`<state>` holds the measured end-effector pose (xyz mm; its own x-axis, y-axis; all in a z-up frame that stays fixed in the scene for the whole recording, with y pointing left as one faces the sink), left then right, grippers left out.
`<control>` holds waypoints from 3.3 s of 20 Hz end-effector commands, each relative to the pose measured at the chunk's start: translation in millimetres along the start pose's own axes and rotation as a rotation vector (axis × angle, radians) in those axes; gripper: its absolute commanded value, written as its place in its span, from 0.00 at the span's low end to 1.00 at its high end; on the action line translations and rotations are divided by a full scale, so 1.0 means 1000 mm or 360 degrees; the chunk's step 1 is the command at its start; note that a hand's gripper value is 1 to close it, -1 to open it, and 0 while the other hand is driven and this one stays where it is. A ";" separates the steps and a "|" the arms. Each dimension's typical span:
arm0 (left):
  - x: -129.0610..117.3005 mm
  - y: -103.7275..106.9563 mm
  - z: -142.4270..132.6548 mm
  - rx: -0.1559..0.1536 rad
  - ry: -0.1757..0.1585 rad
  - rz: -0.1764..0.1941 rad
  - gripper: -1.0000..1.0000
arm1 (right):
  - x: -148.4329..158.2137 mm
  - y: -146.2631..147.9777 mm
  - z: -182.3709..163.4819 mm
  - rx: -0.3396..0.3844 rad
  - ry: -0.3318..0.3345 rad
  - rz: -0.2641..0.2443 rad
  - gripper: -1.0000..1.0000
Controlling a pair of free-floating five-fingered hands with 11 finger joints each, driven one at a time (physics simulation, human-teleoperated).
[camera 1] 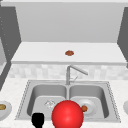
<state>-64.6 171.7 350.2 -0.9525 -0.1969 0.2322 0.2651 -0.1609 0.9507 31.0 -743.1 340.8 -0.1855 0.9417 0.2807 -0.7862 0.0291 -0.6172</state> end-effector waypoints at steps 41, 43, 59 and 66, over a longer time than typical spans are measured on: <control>0.000 0.000 0.000 0.0000 0.0000 0.0000 0.50 | 0.122 -0.097 -0.129 -0.0295 0.0844 0.0153 0.00; 0.000 0.000 0.000 0.0000 0.0000 0.0000 0.50 | 0.126 -0.095 -0.134 -0.0268 0.0840 0.0147 0.00; 0.000 0.000 0.000 0.0000 0.0000 0.0000 0.50 | 0.103 -0.098 -0.196 -0.0329 0.0802 0.0123 0.00; 0.000 0.000 0.000 0.0000 0.0000 0.0000 0.50 | 0.091 -0.082 -0.228 -0.0347 0.0817 0.0137 0.00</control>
<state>-64.6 171.7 350.2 -0.9525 -0.1969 0.2322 0.2651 -0.1609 0.9507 207.5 -583.6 263.4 0.1095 0.9864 -0.1226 -0.6320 -0.0261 -0.7745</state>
